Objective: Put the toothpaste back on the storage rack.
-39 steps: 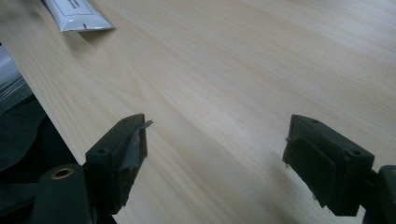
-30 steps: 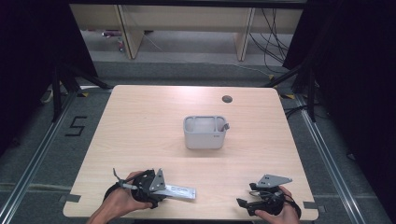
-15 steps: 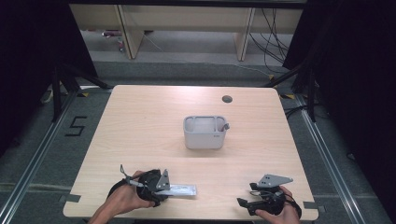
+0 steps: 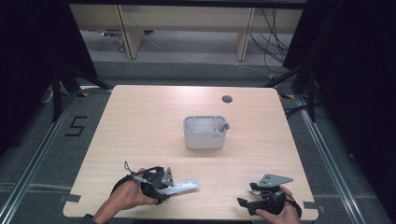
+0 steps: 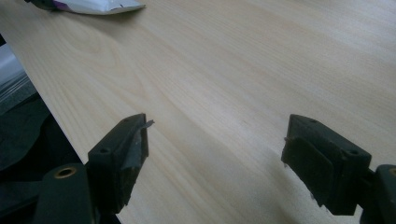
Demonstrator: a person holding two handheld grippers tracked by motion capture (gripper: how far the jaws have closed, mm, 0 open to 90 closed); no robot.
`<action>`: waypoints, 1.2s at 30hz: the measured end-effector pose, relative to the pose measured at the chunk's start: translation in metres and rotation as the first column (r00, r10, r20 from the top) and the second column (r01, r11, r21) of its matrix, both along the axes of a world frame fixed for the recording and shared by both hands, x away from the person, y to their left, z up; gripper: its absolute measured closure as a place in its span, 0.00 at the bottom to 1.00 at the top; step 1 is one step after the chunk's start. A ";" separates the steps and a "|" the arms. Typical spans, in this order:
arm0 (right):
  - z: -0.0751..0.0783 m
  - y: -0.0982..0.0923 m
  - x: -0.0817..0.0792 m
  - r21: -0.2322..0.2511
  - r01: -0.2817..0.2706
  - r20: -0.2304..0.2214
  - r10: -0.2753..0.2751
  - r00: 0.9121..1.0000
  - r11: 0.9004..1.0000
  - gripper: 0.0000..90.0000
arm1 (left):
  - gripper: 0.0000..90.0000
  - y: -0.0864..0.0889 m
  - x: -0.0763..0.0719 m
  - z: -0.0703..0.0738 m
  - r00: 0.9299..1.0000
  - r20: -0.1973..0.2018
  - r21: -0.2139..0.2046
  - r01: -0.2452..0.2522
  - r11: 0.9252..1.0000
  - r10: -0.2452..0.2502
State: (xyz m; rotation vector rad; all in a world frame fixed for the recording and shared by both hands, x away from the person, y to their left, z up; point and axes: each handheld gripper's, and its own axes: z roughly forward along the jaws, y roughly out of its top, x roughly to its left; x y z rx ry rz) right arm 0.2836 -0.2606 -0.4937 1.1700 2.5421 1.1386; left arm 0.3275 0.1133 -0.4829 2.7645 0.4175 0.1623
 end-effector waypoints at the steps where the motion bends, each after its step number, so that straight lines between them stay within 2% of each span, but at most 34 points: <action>1: 0.000 0.000 0.000 -0.006 0.010 0.003 -0.010 1.000 1.000 0.25 | 0.62 -0.001 0.002 0.000 1.000 -0.014 0.002 0.002 1.000 -0.002; 4: 0.001 0.000 -0.001 -0.016 0.018 0.012 -0.018 1.000 1.000 0.25 | 0.63 -0.003 0.003 0.001 0.999 -0.045 0.013 -0.015 1.000 0.016; 8: 0.001 -0.001 0.000 -0.014 0.017 0.013 -0.017 1.000 1.000 0.26 | 0.63 -0.006 0.004 0.002 0.998 -0.059 0.035 -0.019 0.999 0.021; 10: 0.001 -0.001 0.000 -0.019 0.011 0.016 -0.011 1.000 1.000 0.26 | 0.63 -0.009 0.005 0.003 0.996 -0.083 0.049 -0.035 0.998 0.039; 14: 0.001 -0.001 0.000 -0.016 0.013 0.012 -0.013 1.000 1.000 0.26 | 0.64 -0.011 0.008 0.004 0.994 -0.097 0.068 -0.038 0.997 0.045; 17: 0.001 -0.001 0.000 -0.016 0.012 0.010 -0.012 1.000 1.000 0.26 | 0.64 -0.014 0.010 0.004 0.990 -0.127 0.080 -0.048 0.996 0.058; 23: 0.001 -0.002 0.001 -0.020 0.010 0.017 -0.009 1.000 1.000 0.26 | 0.65 -0.017 0.014 0.004 0.986 -0.152 0.103 -0.058 0.993 0.073; 26: 0.001 -0.001 0.000 -0.019 0.012 0.013 -0.012 1.000 1.000 0.26 | 0.65 -0.019 0.015 0.004 0.985 -0.159 0.128 -0.052 0.990 0.072; 27: 0.001 0.000 -0.001 -0.011 0.027 -0.004 -0.027 1.000 1.000 0.26 | 0.65 -0.020 0.016 0.004 0.984 -0.162 0.131 -0.049 0.990 0.070; 36: 0.001 -0.001 0.000 -0.014 0.011 0.005 -0.011 1.000 1.000 0.26 | 0.67 -0.022 0.016 0.004 0.981 -0.175 0.145 -0.057 0.988 0.082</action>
